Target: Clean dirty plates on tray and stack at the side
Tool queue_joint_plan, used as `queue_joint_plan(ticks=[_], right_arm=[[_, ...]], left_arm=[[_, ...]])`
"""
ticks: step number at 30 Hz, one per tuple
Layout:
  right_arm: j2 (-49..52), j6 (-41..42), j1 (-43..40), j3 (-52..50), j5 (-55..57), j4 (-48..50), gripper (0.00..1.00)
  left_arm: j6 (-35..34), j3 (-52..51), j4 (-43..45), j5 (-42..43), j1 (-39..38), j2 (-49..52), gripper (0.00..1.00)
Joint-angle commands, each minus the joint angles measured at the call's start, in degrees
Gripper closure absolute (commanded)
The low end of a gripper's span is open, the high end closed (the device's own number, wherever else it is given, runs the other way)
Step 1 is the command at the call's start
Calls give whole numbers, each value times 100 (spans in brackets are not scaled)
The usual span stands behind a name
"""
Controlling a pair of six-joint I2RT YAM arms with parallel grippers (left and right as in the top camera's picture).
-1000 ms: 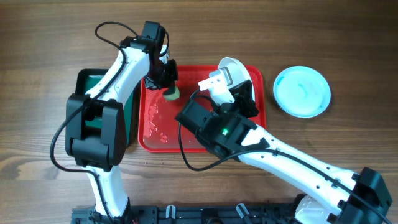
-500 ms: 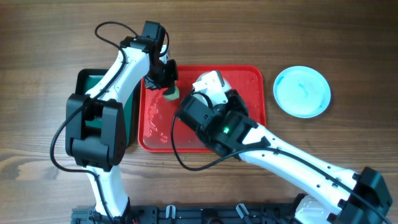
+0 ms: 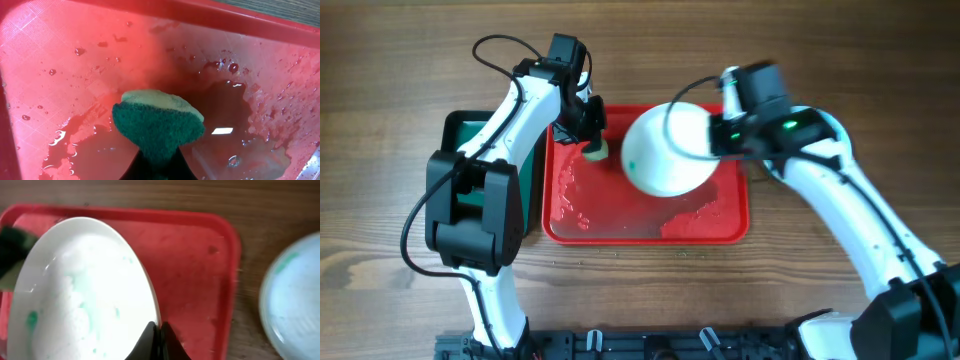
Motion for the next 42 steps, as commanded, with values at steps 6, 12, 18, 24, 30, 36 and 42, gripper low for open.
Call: queue_joint_plan(ticks=[6,12,18,24,30,36,42], right_arm=[[52,188,-2739,0,-210,-361,95],[389,426,-3742,-2,341,-407,96],[658,442,-3829,-15,798,-343,96],[994,240,-3805,-15,-33,-321,36],[960,-256,-3589,223,-2061,-378,33],[914,-420,-2356,444,-1888,-581,30],[925,-417,-1222,442,-1062,-498,21]], left_arm=[[-57,-26,13,-31,-7,-68,96],[-57,-26,13,-31,-7,-68,96],[-55,-26,11,-31,-7,-68,96],[-57,-26,2,-31,-7,-68,96],[-55,264,-643,-33,337,-280,96],[-70,358,-1558,-774,1123,-907,96],[-96,280,-1818,-1624,1707,-942,96]])
